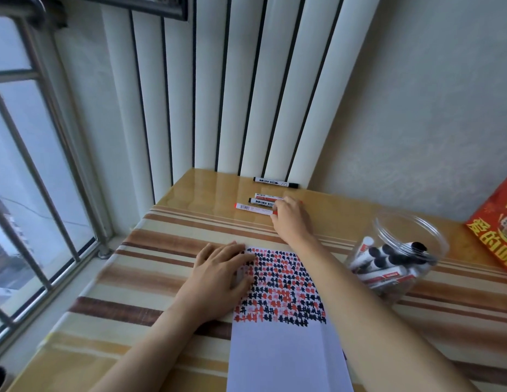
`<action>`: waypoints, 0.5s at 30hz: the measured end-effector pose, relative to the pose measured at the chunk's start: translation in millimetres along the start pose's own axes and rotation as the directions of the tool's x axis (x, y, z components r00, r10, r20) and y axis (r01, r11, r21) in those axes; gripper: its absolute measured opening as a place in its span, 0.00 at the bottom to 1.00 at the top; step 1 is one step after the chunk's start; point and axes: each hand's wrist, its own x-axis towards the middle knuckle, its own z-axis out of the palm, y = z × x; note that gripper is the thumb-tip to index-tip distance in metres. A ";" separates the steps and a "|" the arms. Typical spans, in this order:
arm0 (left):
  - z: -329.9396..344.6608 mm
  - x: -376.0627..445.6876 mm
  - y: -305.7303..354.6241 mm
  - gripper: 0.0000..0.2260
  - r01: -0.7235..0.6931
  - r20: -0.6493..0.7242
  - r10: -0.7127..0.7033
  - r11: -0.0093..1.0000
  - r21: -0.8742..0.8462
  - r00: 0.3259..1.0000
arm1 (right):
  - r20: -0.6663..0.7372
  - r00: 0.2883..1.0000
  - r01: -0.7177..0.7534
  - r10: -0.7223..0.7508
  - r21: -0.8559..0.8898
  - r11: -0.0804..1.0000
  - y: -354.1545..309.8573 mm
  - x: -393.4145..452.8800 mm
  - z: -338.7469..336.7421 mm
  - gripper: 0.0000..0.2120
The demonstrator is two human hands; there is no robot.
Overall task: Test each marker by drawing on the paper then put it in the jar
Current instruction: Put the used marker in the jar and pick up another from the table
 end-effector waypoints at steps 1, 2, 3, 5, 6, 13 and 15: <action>-0.4 -0.1 0.5 0.24 -0.002 -0.001 0.002 1.000 -0.003 1.000 | 0.020 1.000 -0.009 0.009 -0.008 1.000 0.2 -1.0 -0.6 0.10; -1.0 -0.4 1.1 0.23 -0.005 -0.004 0.005 1.000 -0.011 1.000 | 0.042 0.999 -0.017 0.018 -0.010 1.000 0.0 -2.5 -2.9 0.09; -1.6 -0.5 1.9 0.23 -0.006 -0.011 0.005 1.000 -0.026 1.000 | 0.060 0.998 -0.024 0.024 -0.004 1.000 -0.8 -4.7 -6.8 0.08; -3.7 -1.0 3.9 0.22 0.002 -0.045 -0.005 0.997 -0.071 0.999 | 0.068 0.997 -0.045 0.041 0.059 0.997 -5.4 -15.3 -18.9 0.06; -5.0 -1.3 5.0 0.21 0.006 -0.070 -0.012 0.996 -0.088 0.997 | 0.063 0.997 -0.061 0.054 0.127 0.990 -9.1 -24.6 -27.0 0.05; -11.2 -7.1 26.0 0.19 -0.112 -0.197 0.083 0.984 -0.139 0.977 | 0.272 0.959 -0.271 0.075 0.816 0.511 -29.3 -145.5 -77.8 0.02; -8.8 -9.9 35.5 0.17 -0.195 -0.131 0.177 0.969 -0.149 0.976 | 0.321 0.946 -0.313 0.035 0.884 0.347 -29.1 -171.7 -84.2 0.05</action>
